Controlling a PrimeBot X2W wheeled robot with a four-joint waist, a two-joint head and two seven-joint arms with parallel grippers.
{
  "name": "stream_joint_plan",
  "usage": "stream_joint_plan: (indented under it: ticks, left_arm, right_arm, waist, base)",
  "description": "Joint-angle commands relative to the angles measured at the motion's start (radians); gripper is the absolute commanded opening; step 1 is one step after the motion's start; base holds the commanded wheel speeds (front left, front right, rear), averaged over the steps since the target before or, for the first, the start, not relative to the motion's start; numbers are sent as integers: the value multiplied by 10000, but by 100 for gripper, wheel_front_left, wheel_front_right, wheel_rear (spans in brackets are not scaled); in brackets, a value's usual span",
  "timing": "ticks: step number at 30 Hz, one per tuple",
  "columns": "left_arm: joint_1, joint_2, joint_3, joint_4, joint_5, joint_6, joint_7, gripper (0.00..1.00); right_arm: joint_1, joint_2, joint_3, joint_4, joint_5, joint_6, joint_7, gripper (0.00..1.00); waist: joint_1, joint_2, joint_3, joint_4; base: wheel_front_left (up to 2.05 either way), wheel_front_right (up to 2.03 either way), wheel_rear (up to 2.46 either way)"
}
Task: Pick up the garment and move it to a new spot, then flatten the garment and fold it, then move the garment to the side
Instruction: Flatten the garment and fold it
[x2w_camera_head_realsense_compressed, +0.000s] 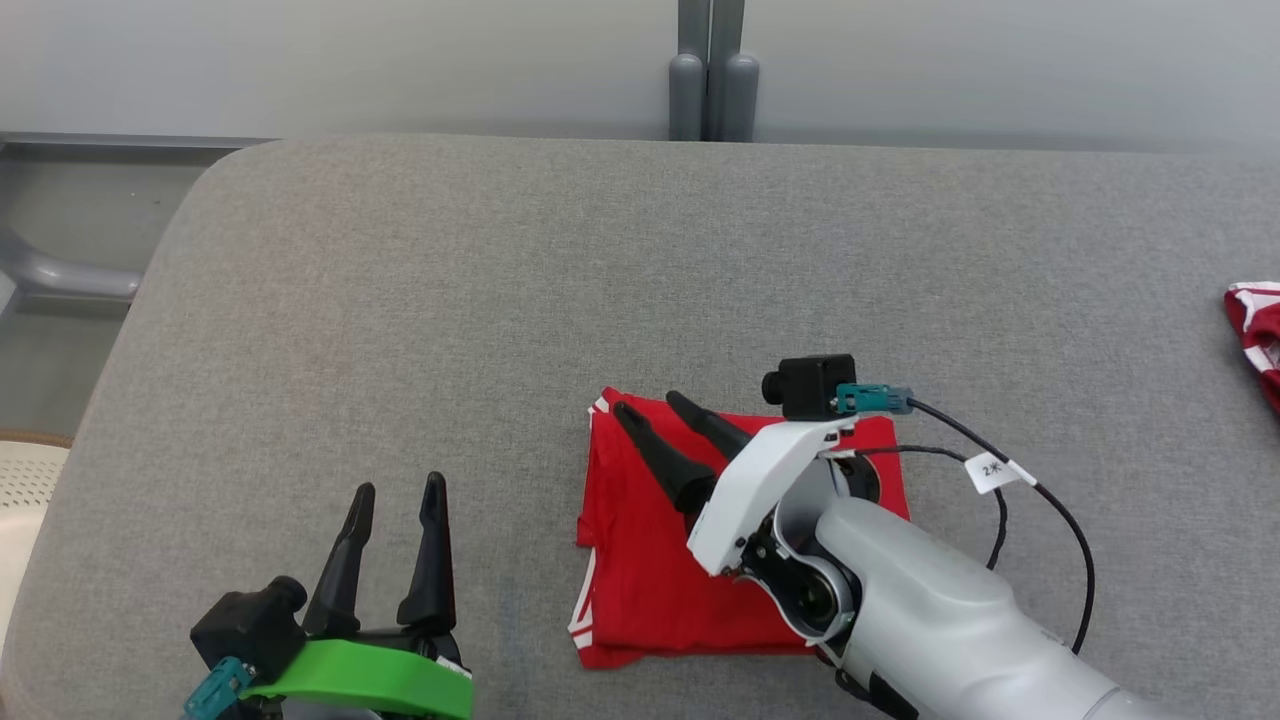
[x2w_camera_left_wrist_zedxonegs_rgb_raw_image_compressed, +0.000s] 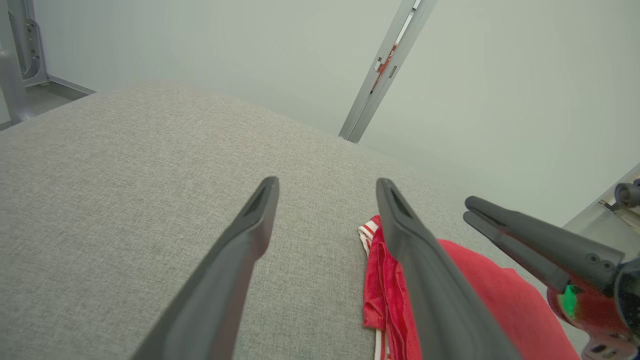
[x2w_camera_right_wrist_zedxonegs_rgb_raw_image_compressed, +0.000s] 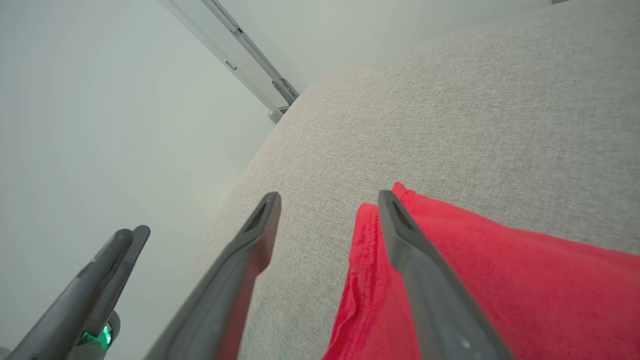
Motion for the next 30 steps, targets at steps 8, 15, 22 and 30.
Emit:
stream_joint_plan:
  ticks: [8, 15, 22, 30]
  left_arm:
    - [-162, 192, -7, -96, 241, 51, -9, 100]
    - [-566, 280, -35, 10, 444, 101, -8, 100]
    - [-609, 96, 171, 289, 602, 139, -36, 100]
    - [-69, -257, 920, 125, 1301, -7, -34, 100]
  right_arm:
    - [-308, -754, -679, 1, -1640, 4, -1247, 100]
    - [1249, -970, -4343, -1784, -4620, 4, -1283, 100]
    - [3605, -439, -6897, -3953, -7432, 4, -1287, 100]
    - [5381, -48, -8063, -5482, -8327, 4, -1288, 100]
  waist:
    - [0, 0, -17, -504]
    - [0, 0, -77, -1037]
    - [0, 0, -204, -1483]
    - [0, 0, -351, -1819]
  base:
    - [0, 0, 0]
    - [0, 0, 0]
    - [0, 0, 0]
    - [0, 0, 0]
